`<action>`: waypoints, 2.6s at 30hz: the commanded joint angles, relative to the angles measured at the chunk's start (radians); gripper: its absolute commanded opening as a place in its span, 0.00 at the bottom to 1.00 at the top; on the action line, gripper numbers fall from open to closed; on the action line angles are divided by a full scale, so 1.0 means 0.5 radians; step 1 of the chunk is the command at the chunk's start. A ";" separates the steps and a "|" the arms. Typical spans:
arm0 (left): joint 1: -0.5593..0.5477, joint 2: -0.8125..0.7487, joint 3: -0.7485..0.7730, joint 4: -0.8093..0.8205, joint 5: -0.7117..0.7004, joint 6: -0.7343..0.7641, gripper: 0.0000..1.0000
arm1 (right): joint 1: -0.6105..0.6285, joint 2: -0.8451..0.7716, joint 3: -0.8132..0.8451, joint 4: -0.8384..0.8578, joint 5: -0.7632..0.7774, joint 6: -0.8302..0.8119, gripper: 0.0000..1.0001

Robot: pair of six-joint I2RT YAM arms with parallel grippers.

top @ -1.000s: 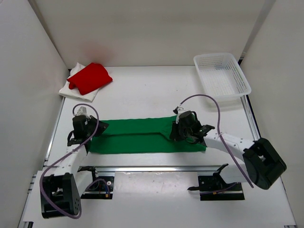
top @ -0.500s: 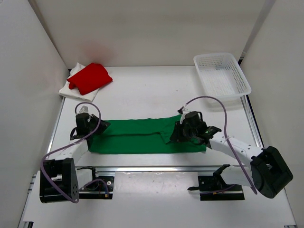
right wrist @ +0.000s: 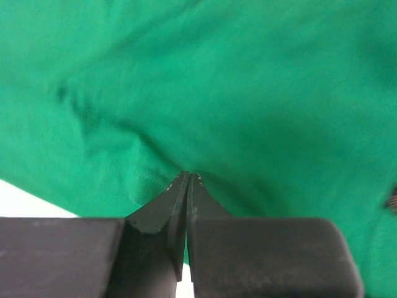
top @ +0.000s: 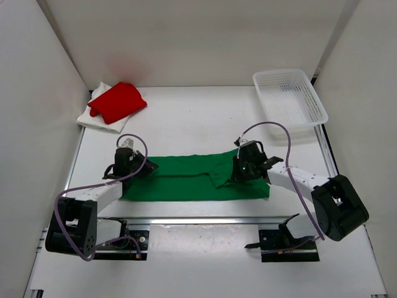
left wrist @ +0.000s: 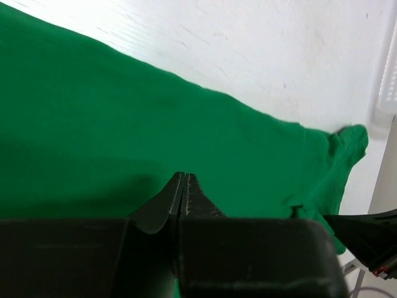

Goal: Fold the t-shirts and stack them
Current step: Fold the other side of the tshirt into a rectangle, then rotate the tshirt 90 degrees

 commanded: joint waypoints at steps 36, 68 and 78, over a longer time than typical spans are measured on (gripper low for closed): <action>-0.404 -0.024 0.297 -0.132 0.108 0.222 0.15 | -0.398 2.067 2.490 -0.379 -0.371 -0.024 0.00; -0.112 -0.517 -0.286 -0.466 0.270 0.253 0.11 | -0.330 0.739 0.658 0.620 -0.640 0.059 0.18; -0.072 -0.662 -0.574 -0.571 0.338 0.198 0.11 | -0.536 1.417 1.335 0.354 -0.530 0.041 0.15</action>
